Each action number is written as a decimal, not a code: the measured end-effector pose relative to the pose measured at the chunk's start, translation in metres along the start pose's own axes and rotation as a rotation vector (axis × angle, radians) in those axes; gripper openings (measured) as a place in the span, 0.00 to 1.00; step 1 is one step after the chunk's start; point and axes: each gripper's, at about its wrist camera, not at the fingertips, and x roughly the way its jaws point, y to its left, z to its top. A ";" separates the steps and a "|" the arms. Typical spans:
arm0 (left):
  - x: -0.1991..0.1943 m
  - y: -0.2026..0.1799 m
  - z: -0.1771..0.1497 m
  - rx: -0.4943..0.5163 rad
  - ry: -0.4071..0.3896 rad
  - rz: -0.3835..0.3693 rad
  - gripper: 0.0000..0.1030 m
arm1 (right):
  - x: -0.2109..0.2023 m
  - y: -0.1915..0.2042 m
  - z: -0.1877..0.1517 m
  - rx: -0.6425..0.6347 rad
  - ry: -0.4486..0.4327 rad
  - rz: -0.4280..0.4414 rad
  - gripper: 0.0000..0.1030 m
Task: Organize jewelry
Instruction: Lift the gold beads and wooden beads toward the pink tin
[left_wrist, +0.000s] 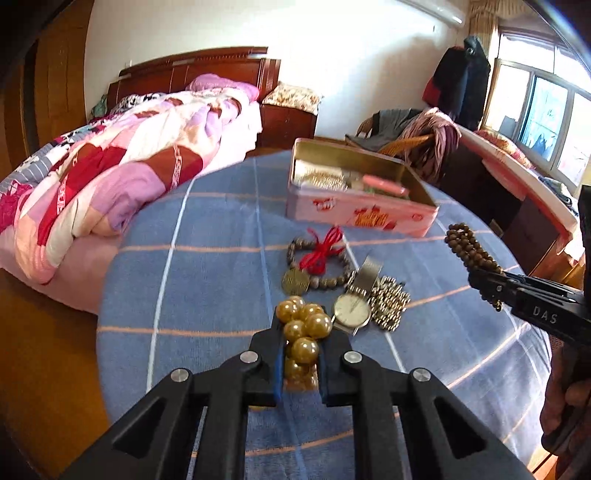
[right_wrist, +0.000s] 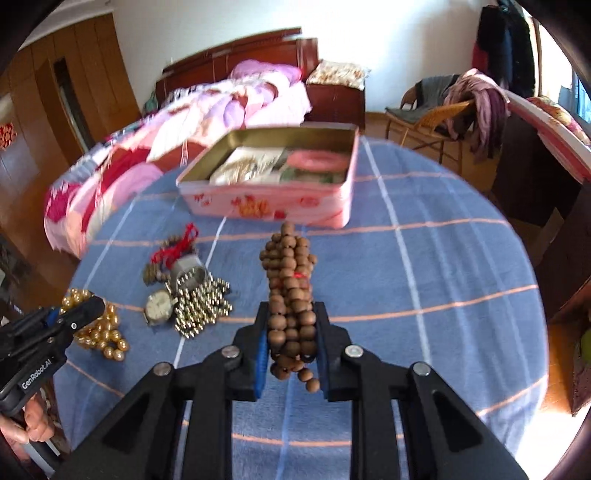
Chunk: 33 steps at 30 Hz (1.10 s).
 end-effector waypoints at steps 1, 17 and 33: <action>-0.003 0.000 0.002 0.001 -0.007 0.000 0.12 | -0.003 0.000 0.003 0.004 -0.014 0.000 0.24; -0.030 -0.015 0.028 0.018 -0.111 -0.051 0.12 | -0.026 -0.008 0.019 0.070 -0.140 0.000 0.24; -0.010 -0.029 0.071 0.022 -0.166 -0.086 0.12 | -0.009 -0.018 0.051 0.071 -0.188 -0.060 0.24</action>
